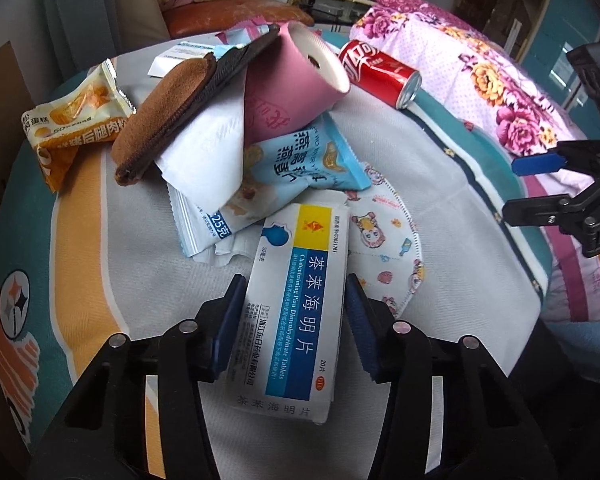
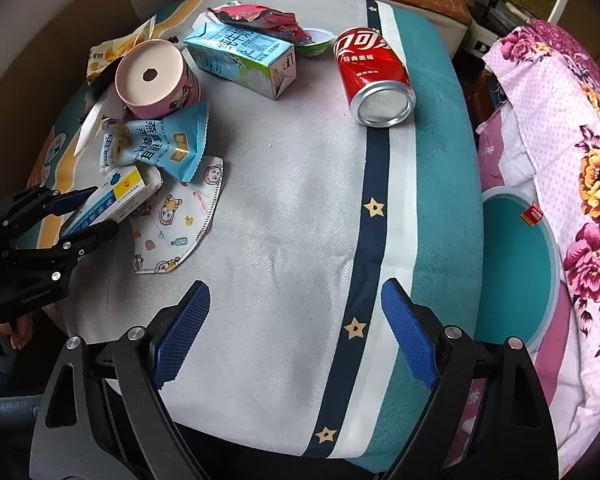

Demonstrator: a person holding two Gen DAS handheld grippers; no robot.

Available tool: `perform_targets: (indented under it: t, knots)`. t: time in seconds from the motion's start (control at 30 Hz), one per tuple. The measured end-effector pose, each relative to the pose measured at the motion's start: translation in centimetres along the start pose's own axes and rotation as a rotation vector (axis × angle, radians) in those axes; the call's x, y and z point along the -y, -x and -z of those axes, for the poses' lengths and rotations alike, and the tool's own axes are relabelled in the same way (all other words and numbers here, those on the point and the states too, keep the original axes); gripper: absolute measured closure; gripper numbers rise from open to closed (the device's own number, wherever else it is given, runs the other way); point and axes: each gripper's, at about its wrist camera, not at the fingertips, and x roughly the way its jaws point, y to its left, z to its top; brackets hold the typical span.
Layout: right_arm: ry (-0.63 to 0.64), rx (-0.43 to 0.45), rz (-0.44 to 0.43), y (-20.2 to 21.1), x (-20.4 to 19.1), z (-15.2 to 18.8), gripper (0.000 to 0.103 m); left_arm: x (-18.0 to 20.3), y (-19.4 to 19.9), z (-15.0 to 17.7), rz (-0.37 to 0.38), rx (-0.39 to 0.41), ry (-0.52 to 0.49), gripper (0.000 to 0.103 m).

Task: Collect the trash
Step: 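Grasp the white-blue medicine box with the left tool, then grasp the pink paper cup by its rim with the right tool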

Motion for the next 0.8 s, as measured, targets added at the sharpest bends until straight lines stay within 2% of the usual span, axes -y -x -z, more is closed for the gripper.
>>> perform_targets:
  t: [0.27,0.53,0.63,0.8]
  knots:
    - [0.074,0.022,-0.006,0.2,-2.4,-2.4,0.020,-0.8,2.6,1.2,0.027,0.046,0.067,0.054]
    - [0.178,0.081,-0.052,0.7,-6.0,-6.8,0.020,-5.0,4.5,1.1,0.037,0.097,0.214,0.054]
    - [0.215,0.098,-0.064,0.3,-7.0,-8.4,0.020,-5.8,5.2,0.7,0.030,0.120,0.233,0.054]
    - [0.213,0.084,-0.111,-1.6,-7.4,-11.2,0.020,-6.3,4.0,0.6,0.013,0.086,0.234,0.054]
